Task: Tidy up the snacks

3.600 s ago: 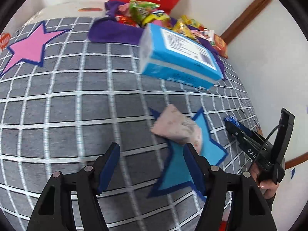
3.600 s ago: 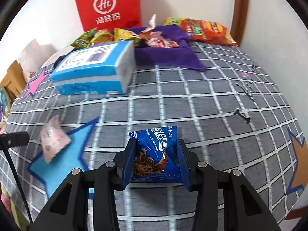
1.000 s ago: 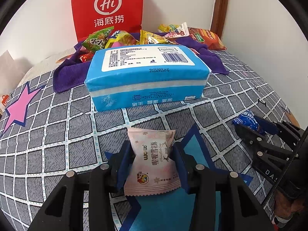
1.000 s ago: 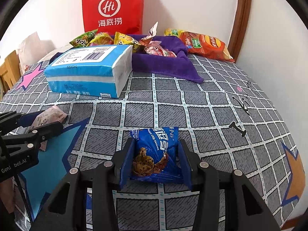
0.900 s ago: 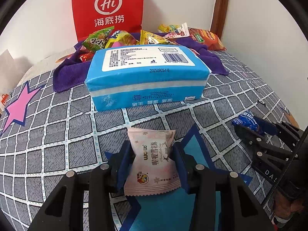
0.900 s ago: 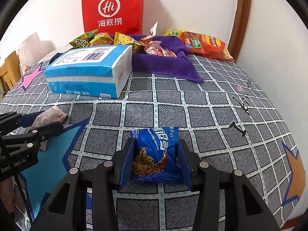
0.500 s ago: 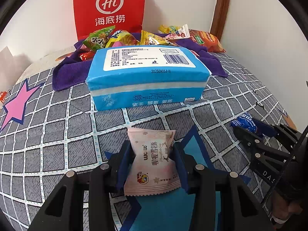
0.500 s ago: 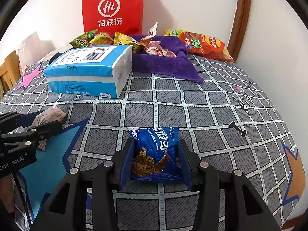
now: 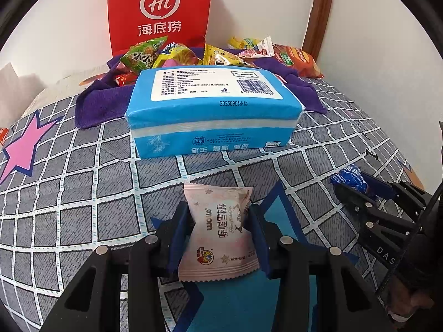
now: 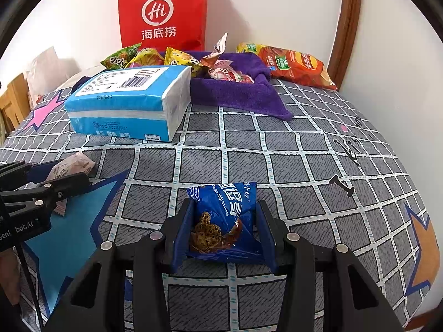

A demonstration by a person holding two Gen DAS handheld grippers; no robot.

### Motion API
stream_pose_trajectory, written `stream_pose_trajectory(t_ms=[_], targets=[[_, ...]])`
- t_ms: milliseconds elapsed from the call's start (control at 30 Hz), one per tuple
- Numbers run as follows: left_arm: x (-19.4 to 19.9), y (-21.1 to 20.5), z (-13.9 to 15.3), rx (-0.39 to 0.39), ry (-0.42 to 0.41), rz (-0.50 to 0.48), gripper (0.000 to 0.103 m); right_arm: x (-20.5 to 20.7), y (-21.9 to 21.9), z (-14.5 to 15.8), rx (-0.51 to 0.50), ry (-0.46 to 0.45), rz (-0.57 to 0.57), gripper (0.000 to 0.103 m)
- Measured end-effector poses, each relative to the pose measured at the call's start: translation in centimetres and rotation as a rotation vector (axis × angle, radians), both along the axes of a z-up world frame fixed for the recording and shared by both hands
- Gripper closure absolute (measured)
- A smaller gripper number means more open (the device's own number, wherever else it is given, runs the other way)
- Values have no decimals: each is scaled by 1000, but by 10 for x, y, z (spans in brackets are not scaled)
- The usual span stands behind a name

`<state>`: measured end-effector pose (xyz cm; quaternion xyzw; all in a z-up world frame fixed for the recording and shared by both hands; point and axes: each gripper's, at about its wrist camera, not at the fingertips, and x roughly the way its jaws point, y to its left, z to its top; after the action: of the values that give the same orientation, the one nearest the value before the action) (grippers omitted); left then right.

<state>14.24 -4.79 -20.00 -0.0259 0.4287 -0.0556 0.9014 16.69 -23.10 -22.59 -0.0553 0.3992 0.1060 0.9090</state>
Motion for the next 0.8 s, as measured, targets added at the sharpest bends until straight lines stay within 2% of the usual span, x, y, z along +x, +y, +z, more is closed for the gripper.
stream_pose_trajectory(t_ms=[500, 700, 800], targets=[[-5, 1, 2, 10, 12, 0, 66, -8, 2, 5, 11, -16, 24, 60], [-11, 9, 9, -79, 51, -21, 66, -20, 8, 18, 40, -1, 34, 60], [-15, 14, 15, -83, 45, -18, 66, -26, 13, 30, 62, 1, 42, 60]])
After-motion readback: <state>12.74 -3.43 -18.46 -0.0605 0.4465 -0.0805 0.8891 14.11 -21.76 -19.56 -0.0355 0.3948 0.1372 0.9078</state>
